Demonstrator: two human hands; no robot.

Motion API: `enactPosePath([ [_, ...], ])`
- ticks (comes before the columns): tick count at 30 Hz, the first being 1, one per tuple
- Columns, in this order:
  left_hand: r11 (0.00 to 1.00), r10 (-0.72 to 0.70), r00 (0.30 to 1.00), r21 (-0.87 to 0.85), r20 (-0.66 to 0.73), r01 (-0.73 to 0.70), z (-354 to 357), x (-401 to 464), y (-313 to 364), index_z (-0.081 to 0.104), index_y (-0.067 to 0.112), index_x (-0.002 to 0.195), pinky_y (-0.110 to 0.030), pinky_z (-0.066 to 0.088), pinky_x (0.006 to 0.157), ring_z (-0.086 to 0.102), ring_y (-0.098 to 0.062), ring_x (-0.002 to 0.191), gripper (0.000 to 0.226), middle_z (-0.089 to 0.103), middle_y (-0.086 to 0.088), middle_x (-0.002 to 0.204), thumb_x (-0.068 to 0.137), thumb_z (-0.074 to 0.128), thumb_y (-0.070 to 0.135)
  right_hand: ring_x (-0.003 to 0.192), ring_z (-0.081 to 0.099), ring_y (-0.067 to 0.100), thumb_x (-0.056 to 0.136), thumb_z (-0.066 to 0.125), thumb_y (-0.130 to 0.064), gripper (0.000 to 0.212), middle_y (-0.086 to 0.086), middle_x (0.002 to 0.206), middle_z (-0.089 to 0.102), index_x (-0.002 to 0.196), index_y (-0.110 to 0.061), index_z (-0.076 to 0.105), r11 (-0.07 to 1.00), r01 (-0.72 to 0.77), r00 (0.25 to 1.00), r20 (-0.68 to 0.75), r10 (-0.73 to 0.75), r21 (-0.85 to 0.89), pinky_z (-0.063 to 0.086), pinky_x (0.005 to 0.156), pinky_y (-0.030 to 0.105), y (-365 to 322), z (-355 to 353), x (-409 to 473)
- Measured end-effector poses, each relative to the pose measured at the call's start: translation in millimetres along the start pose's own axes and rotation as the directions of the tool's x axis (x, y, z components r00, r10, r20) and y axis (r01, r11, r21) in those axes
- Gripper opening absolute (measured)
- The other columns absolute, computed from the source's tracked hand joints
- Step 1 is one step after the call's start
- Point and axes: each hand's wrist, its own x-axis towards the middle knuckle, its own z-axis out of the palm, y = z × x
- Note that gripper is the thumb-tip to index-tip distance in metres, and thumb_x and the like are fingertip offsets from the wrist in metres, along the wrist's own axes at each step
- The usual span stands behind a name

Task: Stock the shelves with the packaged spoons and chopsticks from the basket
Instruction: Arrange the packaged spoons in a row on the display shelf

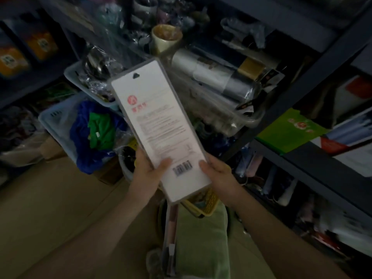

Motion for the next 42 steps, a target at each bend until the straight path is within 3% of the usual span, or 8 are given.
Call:
enactPosePath([
  [5, 0.981, 0.062, 0.979, 0.191, -0.194, -0.025, -37, 11, 2, 0.030, 0.016, 0.139, -0.026, 0.058, 0.079, 0.064, 0.000, 0.101, 0.062, 0.061, 0.015, 0.116, 0.085, 0.058, 0.001, 0.115, 0.057, 0.019, 0.088, 0.044, -0.056, 0.044, -0.002, 0.122, 0.063, 0.118, -0.029, 0.060, 0.914, -0.266, 0.957, 0.029, 0.289, -0.307, 0.043, 0.102, 0.038, 52, 18, 56],
  [10, 0.866, 0.084, 0.977, 0.499, -0.194, 0.025, -62, 28, -19, 0.022, 0.029, 0.144, -0.024, 0.054, 0.086, 0.060, -0.001, 0.108, 0.063, 0.058, 0.012, 0.128, 0.091, 0.054, 0.019, 0.126, 0.047, 0.031, 0.098, 0.041, -0.019, 0.041, 0.016, 0.139, 0.047, 0.137, -0.007, 0.040, 0.634, -0.376, 0.906, -0.123, 0.406, -0.676, 0.038, 0.103, 0.035, 123, 6, 116],
  [14, 0.815, 0.008, 0.974, 0.566, -0.226, 0.125, -73, 25, -52, 0.025, 0.026, 0.144, -0.014, 0.054, 0.079, 0.061, 0.009, 0.091, 0.063, 0.059, 0.020, 0.115, 0.089, 0.056, 0.022, 0.132, 0.042, 0.029, 0.093, 0.033, -0.032, 0.053, 0.008, 0.145, 0.040, 0.143, -0.013, 0.032, 0.371, -0.296, 0.920, -0.158, 0.360, -0.880, 0.036, 0.108, 0.039, 188, -8, 152],
  [18, 0.848, -0.150, 0.970, 0.479, -0.193, 0.226, -80, 16, -76, 0.040, 0.025, 0.134, -0.040, 0.057, 0.083, 0.066, -0.002, 0.097, 0.058, 0.067, 0.018, 0.108, 0.082, 0.066, 0.026, 0.140, 0.028, 0.028, 0.095, 0.039, -0.035, 0.062, 0.012, 0.153, 0.024, 0.148, -0.012, 0.017, 0.173, -0.257, 0.928, -0.193, 0.318, -0.951, 0.028, 0.112, 0.038, 205, -2, 154],
  [27, 0.849, -0.201, 0.963, 0.457, -0.182, 0.264, -99, 9, -72, 0.039, 0.040, 0.129, -0.052, 0.053, 0.084, 0.065, -0.019, 0.104, 0.069, 0.066, 0.005, 0.116, 0.064, 0.062, 0.051, 0.120, 0.053, 0.031, 0.093, 0.050, -0.033, 0.051, 0.018, 0.134, 0.052, 0.134, -0.004, 0.041, 0.277, -0.280, 0.918, -0.172, 0.358, -0.919, 0.044, 0.097, 0.036, 185, 8, 152],
  [30, 0.828, -0.195, 0.962, 0.494, -0.193, 0.267, -108, 7, -66, 0.038, 0.037, 0.130, -0.052, 0.053, 0.083, 0.065, -0.022, 0.102, 0.071, 0.066, 0.003, 0.116, 0.066, 0.066, 0.049, 0.116, 0.055, 0.031, 0.085, 0.063, -0.042, 0.066, 0.015, 0.131, 0.054, 0.134, -0.004, 0.041, 0.439, -0.371, 0.913, -0.234, 0.336, -0.818, 0.046, 0.083, 0.029, 159, 3, 142],
  [37, 0.722, -0.178, 0.981, 0.668, -0.071, 0.179, -89, -14, -39, 0.040, 0.026, 0.132, -0.047, 0.055, 0.081, 0.066, -0.017, 0.100, 0.053, 0.064, 0.009, 0.114, 0.085, 0.063, 0.021, 0.108, 0.058, 0.027, 0.088, 0.060, -0.032, 0.044, 0.011, 0.119, 0.061, 0.125, -0.008, 0.056, 0.754, -0.382, 0.922, -0.174, 0.345, -0.534, 0.046, 0.081, 0.030, 88, -23, 83],
  [42, 0.677, -0.118, 0.993, 0.733, 0.008, 0.074, -65, -62, -18, 0.032, 0.049, 0.128, -0.031, 0.054, 0.083, 0.064, -0.010, 0.099, 0.059, 0.058, 0.018, 0.111, 0.087, 0.059, 0.016, 0.102, 0.062, 0.020, 0.098, 0.045, -0.016, 0.028, 0.001, 0.108, 0.062, 0.125, -0.015, 0.051, 0.957, -0.241, 0.971, -0.034, 0.238, -0.163, 0.052, 0.073, 0.021, 42, -34, 3],
])
